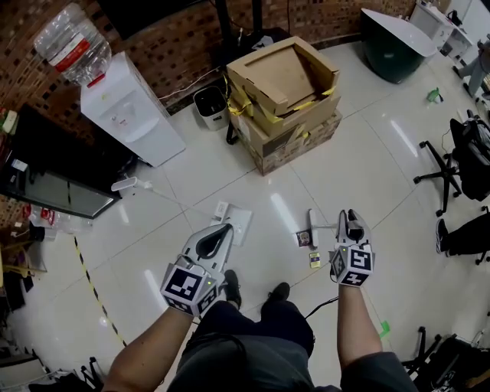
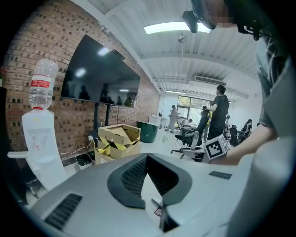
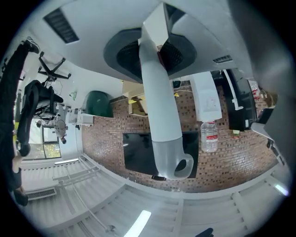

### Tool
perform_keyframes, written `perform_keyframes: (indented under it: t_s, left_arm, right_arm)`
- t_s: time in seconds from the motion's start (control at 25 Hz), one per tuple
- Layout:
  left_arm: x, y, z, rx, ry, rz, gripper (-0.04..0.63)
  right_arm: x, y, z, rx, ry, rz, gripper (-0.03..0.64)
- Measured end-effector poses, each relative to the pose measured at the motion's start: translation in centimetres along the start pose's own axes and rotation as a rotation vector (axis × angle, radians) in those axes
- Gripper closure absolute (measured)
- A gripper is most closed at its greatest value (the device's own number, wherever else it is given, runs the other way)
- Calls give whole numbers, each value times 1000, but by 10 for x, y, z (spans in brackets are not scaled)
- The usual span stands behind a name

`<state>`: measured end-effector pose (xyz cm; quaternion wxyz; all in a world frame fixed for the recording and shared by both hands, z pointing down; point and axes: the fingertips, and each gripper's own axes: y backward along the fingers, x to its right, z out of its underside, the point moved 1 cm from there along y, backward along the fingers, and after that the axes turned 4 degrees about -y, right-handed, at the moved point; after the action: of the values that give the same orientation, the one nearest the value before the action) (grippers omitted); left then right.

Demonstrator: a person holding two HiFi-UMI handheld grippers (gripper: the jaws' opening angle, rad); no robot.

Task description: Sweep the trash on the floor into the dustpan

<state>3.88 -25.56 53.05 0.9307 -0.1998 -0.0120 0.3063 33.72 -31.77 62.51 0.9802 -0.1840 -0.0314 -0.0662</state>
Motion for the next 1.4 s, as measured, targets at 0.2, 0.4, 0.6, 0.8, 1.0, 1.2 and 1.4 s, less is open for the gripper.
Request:
perform_keyframes:
  t_s: [0.2,0.4,0.6,0.8,1.0,1.2,1.4]
  left_arm:
    - [-47,34,1,28,2,-29,586]
    - [-83,72,10,34,7,-39,586]
    - [-111,97,33,17,14,-54,586]
    - [-139,123,47,17,40,-67,586]
    - [-170,149,58,25,81,-87,586]
    - [-189,172,60,48,106,-78,586]
    - [-215,196,63,67,118,-99,586]
  right_arm:
    - [-54,-12,4,-20,-16,-16,541]
    - [-113,-20,5,-44,-18,-18,541]
    - [-171,-34,7,-67,-25,-14,540]
    - [-230,-43,10,-87,2,-57,541]
    - [-292,-50,20,-144,30,-69,540]
    - [-334,-59,20,-184,-29,5,537]
    - [-373,-72,16,-196,-67,40,537]
